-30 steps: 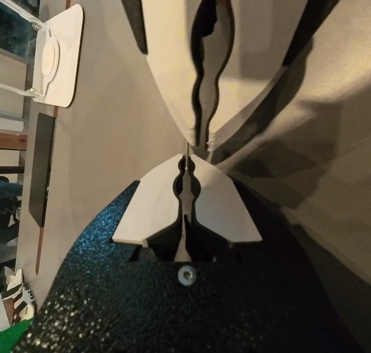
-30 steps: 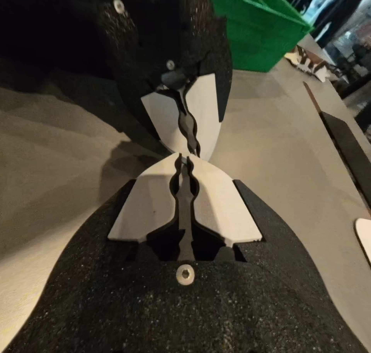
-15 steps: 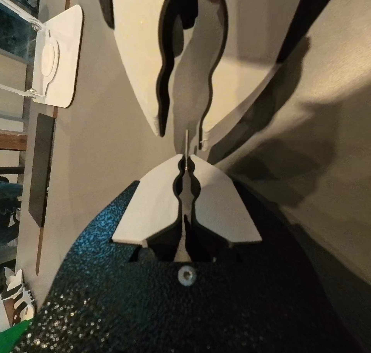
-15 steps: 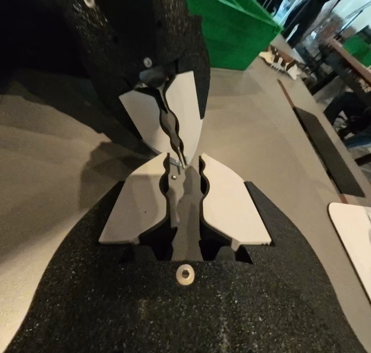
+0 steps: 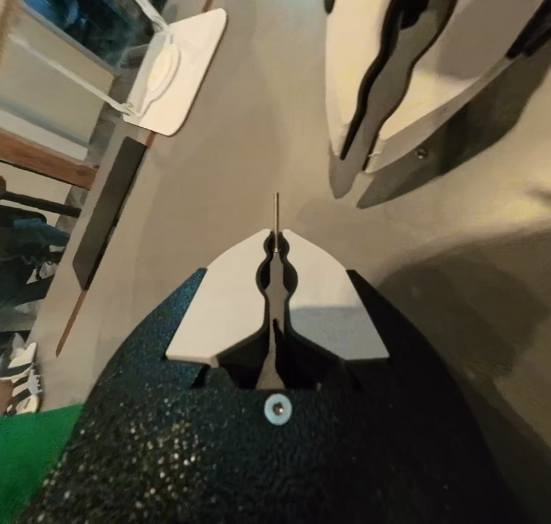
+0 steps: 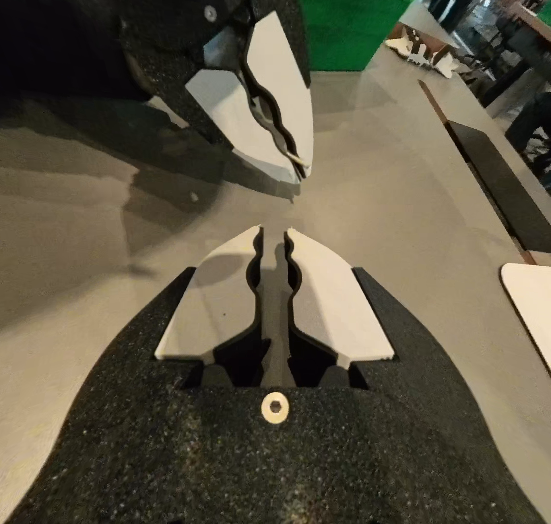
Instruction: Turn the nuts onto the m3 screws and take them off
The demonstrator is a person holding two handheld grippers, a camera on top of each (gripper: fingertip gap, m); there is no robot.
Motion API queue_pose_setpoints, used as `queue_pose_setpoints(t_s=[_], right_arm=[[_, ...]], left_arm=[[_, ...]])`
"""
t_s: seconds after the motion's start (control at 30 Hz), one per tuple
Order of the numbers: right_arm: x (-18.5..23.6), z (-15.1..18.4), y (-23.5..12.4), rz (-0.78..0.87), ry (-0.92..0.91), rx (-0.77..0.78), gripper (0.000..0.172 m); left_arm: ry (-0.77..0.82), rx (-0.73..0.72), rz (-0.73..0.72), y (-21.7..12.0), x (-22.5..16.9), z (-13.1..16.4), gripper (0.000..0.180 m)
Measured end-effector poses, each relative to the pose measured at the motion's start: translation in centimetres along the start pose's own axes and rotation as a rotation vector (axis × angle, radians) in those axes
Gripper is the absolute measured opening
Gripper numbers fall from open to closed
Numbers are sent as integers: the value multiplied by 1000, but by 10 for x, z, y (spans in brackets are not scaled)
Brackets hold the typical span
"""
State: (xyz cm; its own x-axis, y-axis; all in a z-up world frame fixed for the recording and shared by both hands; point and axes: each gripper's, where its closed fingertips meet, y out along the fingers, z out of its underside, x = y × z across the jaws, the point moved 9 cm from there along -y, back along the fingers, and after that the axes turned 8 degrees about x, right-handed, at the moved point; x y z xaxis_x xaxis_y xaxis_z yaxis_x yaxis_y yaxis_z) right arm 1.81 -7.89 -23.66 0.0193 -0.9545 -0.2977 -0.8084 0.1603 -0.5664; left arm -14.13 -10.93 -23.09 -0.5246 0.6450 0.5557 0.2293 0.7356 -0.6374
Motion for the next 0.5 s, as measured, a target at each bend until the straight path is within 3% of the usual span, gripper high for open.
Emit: queue_pose_setpoints(t_s=[0.1,0.23,0.33,0.5], right_arm=[[-1,4,-8,-81,36,-17,15],[-1,16,-15,-197,101,80,17],[-2,27,-16,-273,154,187,18],[0,25,-14,-247,117,192,18]], left_arm=[[-53,-98,-24,-5,4,0,2],[-66,-204,-48,-12,4,-3,2],[-49,-201,-30,-11,0,-5,2],[-38,-202,-6,-10,-3,-6,2]])
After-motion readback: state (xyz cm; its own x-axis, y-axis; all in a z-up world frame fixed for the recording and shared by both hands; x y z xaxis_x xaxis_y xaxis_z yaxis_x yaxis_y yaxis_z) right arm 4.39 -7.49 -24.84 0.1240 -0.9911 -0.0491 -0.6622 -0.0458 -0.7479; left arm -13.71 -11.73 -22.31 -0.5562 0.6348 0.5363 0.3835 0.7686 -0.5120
